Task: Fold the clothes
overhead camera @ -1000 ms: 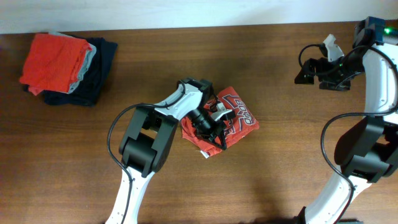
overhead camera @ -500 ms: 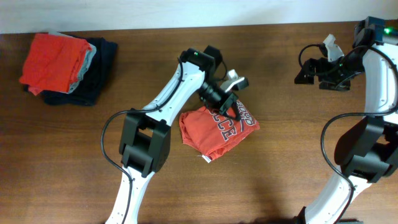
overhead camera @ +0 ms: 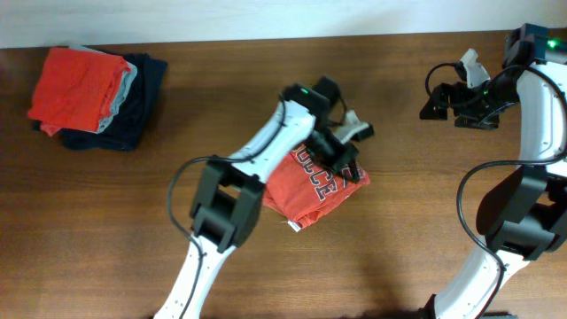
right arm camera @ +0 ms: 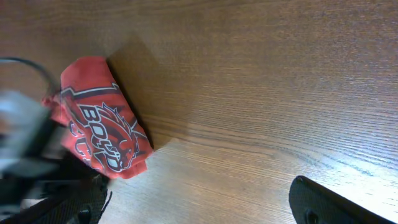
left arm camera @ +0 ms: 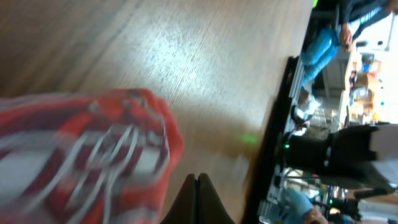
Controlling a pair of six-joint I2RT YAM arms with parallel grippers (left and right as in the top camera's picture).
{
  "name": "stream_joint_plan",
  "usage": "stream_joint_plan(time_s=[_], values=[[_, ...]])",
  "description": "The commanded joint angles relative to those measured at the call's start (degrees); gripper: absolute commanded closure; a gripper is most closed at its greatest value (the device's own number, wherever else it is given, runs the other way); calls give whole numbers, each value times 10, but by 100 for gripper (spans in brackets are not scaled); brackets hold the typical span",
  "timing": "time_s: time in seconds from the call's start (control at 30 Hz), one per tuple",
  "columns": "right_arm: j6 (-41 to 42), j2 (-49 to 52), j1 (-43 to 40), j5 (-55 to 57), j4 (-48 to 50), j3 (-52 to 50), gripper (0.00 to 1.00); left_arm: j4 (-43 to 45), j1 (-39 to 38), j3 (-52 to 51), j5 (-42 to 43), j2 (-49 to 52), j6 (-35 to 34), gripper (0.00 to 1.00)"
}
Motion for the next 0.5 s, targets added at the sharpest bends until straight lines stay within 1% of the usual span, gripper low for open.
stream_joint_plan(time_s=[0.0, 0.23, 0.37, 0.47], values=[[-8, -8, 0, 5, 0, 2, 1, 6, -9, 3, 0, 43, -3, 100], [-8, -8, 0, 5, 0, 2, 1, 13, -6, 3, 0, 112, -3, 100], [-8, -8, 0, 5, 0, 2, 1, 6, -6, 13, 14, 107, -3, 100], [-8, -8, 0, 5, 0, 2, 2, -18, -5, 54, 47, 88, -3, 100]])
